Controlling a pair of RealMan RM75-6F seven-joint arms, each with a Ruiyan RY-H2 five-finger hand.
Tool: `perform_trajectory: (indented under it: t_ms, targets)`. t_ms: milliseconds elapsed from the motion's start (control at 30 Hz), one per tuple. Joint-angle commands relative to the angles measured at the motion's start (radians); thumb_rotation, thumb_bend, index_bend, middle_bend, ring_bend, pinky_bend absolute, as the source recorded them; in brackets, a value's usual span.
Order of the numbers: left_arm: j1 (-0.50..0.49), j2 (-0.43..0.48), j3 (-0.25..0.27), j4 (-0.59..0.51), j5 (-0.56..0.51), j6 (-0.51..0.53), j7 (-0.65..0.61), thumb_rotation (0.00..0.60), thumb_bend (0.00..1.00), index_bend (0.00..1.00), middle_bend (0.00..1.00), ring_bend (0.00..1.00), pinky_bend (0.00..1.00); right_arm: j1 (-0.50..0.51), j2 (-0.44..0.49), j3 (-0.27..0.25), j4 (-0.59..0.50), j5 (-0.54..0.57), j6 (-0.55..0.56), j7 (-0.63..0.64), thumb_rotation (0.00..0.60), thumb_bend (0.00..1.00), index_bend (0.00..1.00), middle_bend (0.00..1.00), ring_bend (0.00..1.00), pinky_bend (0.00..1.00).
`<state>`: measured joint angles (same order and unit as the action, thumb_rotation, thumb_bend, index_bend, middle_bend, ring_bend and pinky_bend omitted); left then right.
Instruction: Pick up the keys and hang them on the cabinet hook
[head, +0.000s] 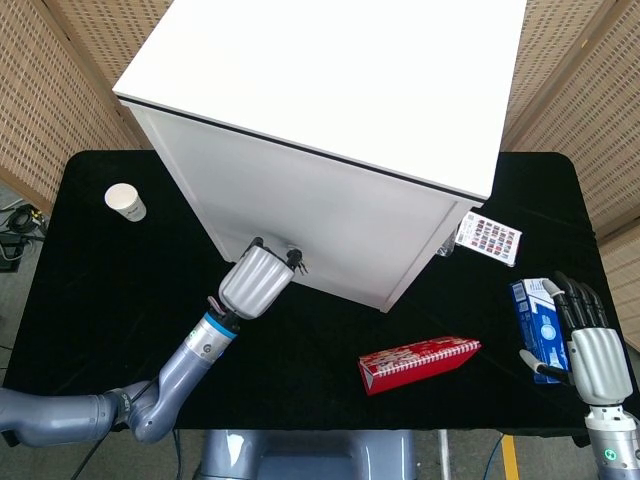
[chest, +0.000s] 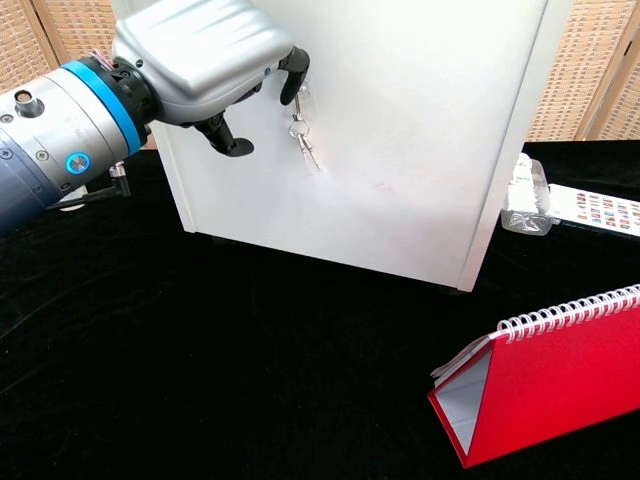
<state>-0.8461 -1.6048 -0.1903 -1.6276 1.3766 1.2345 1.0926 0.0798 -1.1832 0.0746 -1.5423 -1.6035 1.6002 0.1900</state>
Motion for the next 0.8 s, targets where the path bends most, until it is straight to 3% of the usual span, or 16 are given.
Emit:
perform_trajectory:
  t_ms: [33,333,433,533,567,700,800]
  targets:
    - [0.001,0.001,0.001,-0.002,0.001,0.0,0.002,0.6,0.17,0.41,0.93,0.91,0.79,0.0,0.0,0.0,0.0,-0.001,0.0,0.0,0.6,0.1,0.09,0.0,0.0,0.0]
    - [0.037,0.014,0.021,-0.055,0.049,0.056,-0.062,0.6,0.17,0.43,0.93,0.91,0.79,0.0,0.002,0.0,0.001,0.0,-0.002,0.002,0.6,0.1,0.09,0.0,0.0,0.0]
    - [0.087,0.036,0.066,-0.09,0.115,0.123,-0.116,0.6,0.17,0.44,0.92,0.92,0.79,0.002,0.001,0.0,0.004,0.005,-0.007,0.004,0.6,0.1,0.09,0.0,0.0,0.0]
    - [0.202,0.095,0.168,-0.103,0.206,0.258,-0.196,0.6,0.16,0.43,0.88,0.9,0.75,0.004,-0.002,0.002,0.008,0.01,-0.012,-0.007,0.6,0.1,0.09,0.0,0.0,0.0]
    - [0.267,0.121,0.224,-0.091,0.263,0.341,-0.246,0.6,0.16,0.43,0.85,0.88,0.72,0.004,-0.006,0.002,0.008,0.009,-0.011,-0.018,0.6,0.1,0.09,0.0,0.0,0.0]
    - [0.401,0.156,0.302,-0.063,0.288,0.464,-0.328,0.6,0.16,0.34,0.64,0.73,0.61,0.004,-0.018,-0.001,0.011,0.004,-0.012,-0.054,0.6,0.1,0.09,0.0,0.0,0.0]
    - [0.5,0.191,0.358,-0.086,0.236,0.5,-0.392,0.6,0.16,0.19,0.29,0.46,0.44,0.007,-0.026,-0.007,0.012,-0.004,-0.017,-0.087,0.6,0.1,0.09,0.0,0.0,0.0]
